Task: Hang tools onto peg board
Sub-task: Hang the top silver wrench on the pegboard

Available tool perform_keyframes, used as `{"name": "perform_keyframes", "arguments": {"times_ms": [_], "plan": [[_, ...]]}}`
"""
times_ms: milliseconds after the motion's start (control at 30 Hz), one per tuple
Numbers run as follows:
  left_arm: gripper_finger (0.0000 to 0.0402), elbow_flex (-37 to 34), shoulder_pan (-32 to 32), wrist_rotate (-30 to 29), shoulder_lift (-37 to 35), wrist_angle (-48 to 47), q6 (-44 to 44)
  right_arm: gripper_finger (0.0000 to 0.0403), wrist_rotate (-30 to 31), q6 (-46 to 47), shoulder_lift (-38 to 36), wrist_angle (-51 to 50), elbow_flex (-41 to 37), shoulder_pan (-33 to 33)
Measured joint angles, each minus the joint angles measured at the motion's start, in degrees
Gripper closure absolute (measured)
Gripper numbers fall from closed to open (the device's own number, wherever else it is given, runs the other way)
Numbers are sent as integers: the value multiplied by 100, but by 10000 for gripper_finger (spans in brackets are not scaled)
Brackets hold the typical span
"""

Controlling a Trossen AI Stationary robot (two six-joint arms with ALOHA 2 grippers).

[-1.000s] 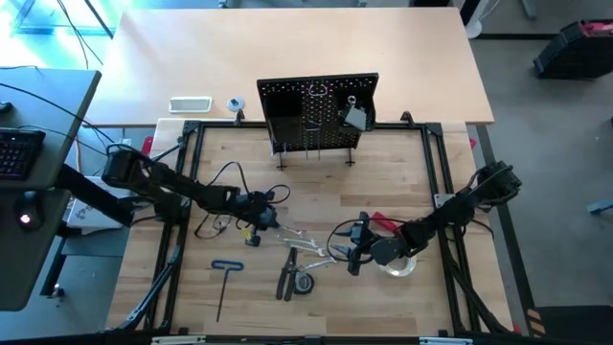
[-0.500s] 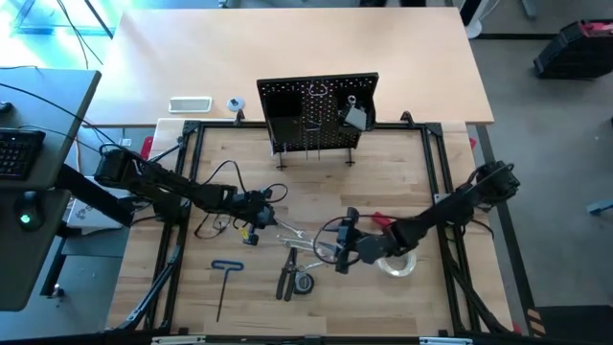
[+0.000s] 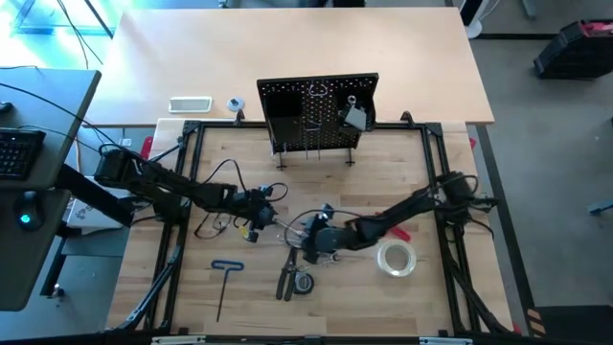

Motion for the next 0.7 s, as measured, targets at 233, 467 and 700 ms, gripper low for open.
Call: {"name": "perform_keyframes", "arguments": {"times_ms": [233, 467, 700], "plan": [[229, 2, 298, 448, 67, -274, 70, 241, -206, -242, 709, -388, 884, -365], [258, 23, 489, 818, 368, -193, 175, 259, -648, -180, 1159, -599, 1232, -666], [343, 30, 521, 691, 532, -2, 450, 264, -691, -97, 1233, -583, 1244, -741]]}}
